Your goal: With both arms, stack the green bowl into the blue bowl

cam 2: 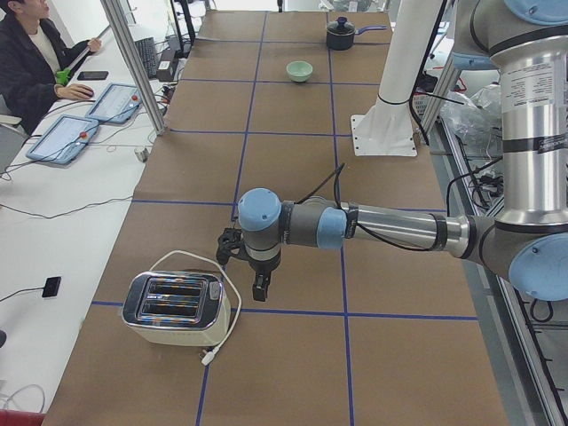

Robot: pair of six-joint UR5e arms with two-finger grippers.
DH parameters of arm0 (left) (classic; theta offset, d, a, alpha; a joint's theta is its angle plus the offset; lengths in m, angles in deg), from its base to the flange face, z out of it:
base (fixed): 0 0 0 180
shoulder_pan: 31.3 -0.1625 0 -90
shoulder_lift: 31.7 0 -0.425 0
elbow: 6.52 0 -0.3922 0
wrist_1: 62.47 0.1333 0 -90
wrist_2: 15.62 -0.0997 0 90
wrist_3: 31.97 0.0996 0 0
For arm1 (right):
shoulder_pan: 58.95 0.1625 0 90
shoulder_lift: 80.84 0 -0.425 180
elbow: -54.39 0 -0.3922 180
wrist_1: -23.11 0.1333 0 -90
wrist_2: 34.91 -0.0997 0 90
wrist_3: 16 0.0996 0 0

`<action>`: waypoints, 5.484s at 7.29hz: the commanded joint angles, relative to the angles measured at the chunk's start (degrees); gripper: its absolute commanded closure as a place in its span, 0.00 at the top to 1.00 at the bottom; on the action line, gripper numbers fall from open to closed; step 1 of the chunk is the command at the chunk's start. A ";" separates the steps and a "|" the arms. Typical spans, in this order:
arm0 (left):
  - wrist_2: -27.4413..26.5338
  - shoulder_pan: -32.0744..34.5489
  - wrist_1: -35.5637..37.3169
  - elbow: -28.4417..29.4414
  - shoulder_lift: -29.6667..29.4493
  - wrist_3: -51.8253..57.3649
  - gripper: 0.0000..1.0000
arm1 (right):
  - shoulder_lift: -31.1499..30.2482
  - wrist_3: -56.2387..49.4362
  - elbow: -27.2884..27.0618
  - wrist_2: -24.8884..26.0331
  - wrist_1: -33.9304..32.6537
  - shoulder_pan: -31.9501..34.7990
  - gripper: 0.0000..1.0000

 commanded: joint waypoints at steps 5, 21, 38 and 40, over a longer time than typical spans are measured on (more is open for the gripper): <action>-0.38 0.00 -0.52 -2.46 -0.08 -0.10 0.99 | 0.00 0.35 -3.43 -0.09 0.04 0.00 1.00; -14.88 -30.66 -38.75 11.32 -11.43 -34.73 0.97 | 5.28 13.53 -1.85 4.31 21.49 -9.41 1.00; -27.18 -56.25 -11.69 13.87 -49.48 -61.10 0.00 | 4.75 13.97 -2.55 4.04 21.49 -9.32 1.00; -27.54 -57.04 -11.95 14.06 -49.65 -61.01 0.00 | 4.75 13.97 -2.55 4.04 21.49 -9.32 1.00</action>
